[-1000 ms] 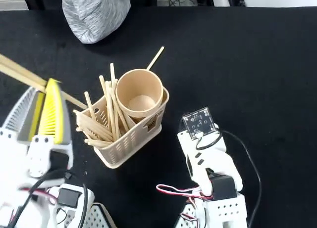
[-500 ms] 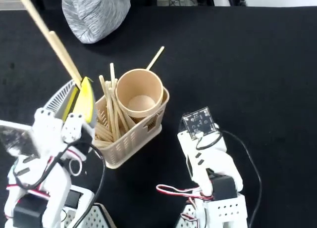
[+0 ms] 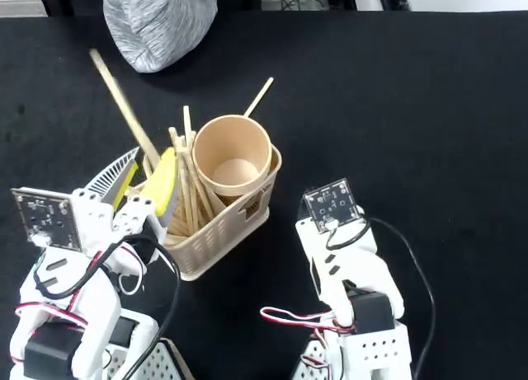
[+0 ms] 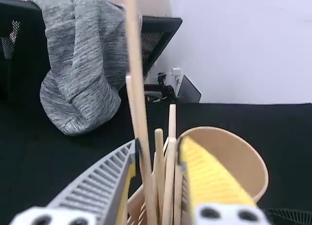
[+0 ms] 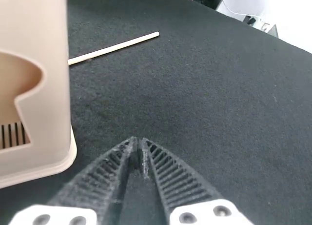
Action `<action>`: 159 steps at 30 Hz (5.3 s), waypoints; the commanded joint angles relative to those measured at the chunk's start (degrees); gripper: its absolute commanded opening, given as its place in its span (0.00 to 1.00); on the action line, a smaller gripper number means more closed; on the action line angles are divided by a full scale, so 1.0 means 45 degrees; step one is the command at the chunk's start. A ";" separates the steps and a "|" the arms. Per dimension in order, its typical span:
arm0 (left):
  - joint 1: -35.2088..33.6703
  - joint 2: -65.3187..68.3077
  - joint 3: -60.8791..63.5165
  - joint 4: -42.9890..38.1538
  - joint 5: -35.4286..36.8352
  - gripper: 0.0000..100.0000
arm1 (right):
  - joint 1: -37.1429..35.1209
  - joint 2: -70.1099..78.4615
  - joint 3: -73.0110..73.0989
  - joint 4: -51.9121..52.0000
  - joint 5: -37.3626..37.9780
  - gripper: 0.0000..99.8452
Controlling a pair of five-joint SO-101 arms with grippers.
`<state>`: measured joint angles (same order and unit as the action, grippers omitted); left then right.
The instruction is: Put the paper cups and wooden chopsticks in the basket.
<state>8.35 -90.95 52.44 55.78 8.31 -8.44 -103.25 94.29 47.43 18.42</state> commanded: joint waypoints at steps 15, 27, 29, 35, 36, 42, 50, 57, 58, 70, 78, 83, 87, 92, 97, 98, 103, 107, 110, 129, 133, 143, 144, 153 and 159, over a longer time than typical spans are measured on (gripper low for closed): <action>-0.1573 0.0156 -0.4444 0.2559 0.0039 0.19 | 0.0156 -0.1162 -0.0186 -0.0254 0.0098 0.01; -0.8234 0.6232 -1.0149 0.7990 -0.0938 0.19 | 0.0156 -0.1162 -0.0186 -0.0254 0.0098 0.01; -0.7922 0.7385 -1.0969 0.9377 -0.1895 0.19 | 0.0156 -0.1162 -0.0186 -0.0254 0.0098 0.01; -0.6457 0.8088 -1.0266 1.0002 -0.3028 0.19 | 0.0156 -0.1162 -0.0205 -0.0254 0.0098 0.01; -0.6281 0.8127 -0.9895 1.0002 -0.3263 0.19 | 0.0156 -0.1162 -0.0205 -0.0254 0.0098 0.01; -0.5538 0.8049 -0.7785 1.0002 -0.4181 0.19 | 0.0156 -0.1162 -0.0205 -0.0254 0.0098 0.01; -0.3272 0.8068 -0.6847 0.9827 -0.3184 0.19 | 0.0156 -0.1162 -0.0225 -0.0254 0.0098 0.01; -0.2979 0.8029 -0.7570 0.9241 -0.2481 0.19 | 0.0176 -0.1162 -0.0225 -0.0254 0.0098 0.01; -0.2979 0.8029 -0.7805 0.9260 -0.2481 0.19 | 0.0176 -0.1162 -0.0225 -0.0254 0.0098 0.01; -0.2139 0.8147 -0.8430 0.9729 -0.2481 0.19 | 0.0176 -0.1162 -0.0225 -0.0254 0.0098 0.01; -0.2178 0.8147 -0.5792 0.8283 -0.2540 0.19 | 0.0176 -0.1162 -0.0225 -0.0254 0.0098 0.01; -0.2549 0.8088 -0.5304 0.7853 -0.2559 0.19 | 0.0176 -0.1162 -0.0225 -0.0254 0.0098 0.01; -0.2491 0.8029 -0.5519 0.7814 -0.2598 0.05 | 0.0176 -0.1162 -0.0225 -0.0254 0.0098 0.01; -0.2569 0.8127 -0.6222 0.7795 -0.3106 0.03 | 0.0176 -0.1162 -0.0225 -0.0254 0.0098 0.01; -0.3057 0.8166 -0.7336 0.7131 -0.3184 0.03 | 0.0176 -0.1162 -0.0225 -0.0254 0.0098 0.01; -0.3448 0.8166 -0.7473 0.6896 -0.3341 0.03 | 0.0176 -0.1162 -0.0225 -0.0254 0.0098 0.01; -0.5578 0.8186 -0.7023 0.6193 -0.4376 0.03 | 0.0176 -0.1162 -0.0225 -0.0254 0.0020 0.01; -0.6242 0.8186 -0.5890 0.5607 -0.4982 0.03 | 0.0176 -0.1162 -0.0264 -0.0254 0.0000 0.01; -0.6808 0.8186 -0.5050 0.4806 -0.4962 0.03 | 0.0156 -0.1143 -0.0459 -0.0254 -0.0039 0.01; -0.8762 0.8186 -0.4952 0.3907 -0.4923 0.03 | -0.0508 0.2960 -0.4405 -0.0234 -0.2657 0.01; -0.8371 0.8186 -0.4249 0.3888 -0.4806 0.03 | -0.1915 0.7199 -0.6984 -0.0664 -0.3477 0.01; -0.8313 0.8166 -0.1319 0.1758 -0.4532 0.03 | -0.2755 1.7631 -1.3509 -0.0938 -0.9358 0.19; -0.8430 0.8166 -0.1182 0.1621 -0.4532 0.03 | -0.2755 1.8569 -1.4056 -0.0957 -0.9905 0.20; -0.8527 0.8049 -0.0654 0.1270 -0.4532 0.03 | -0.3536 2.4918 -1.8276 -0.0860 -1.3070 0.21; -0.8449 0.8049 -0.0654 0.1289 -0.3731 0.03 | -0.3731 2.7575 -2.0796 -0.0860 -1.4632 0.21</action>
<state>-29.45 -55.08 45.49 63.16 -12.00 -24.18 15.87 9.54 43.30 -41.36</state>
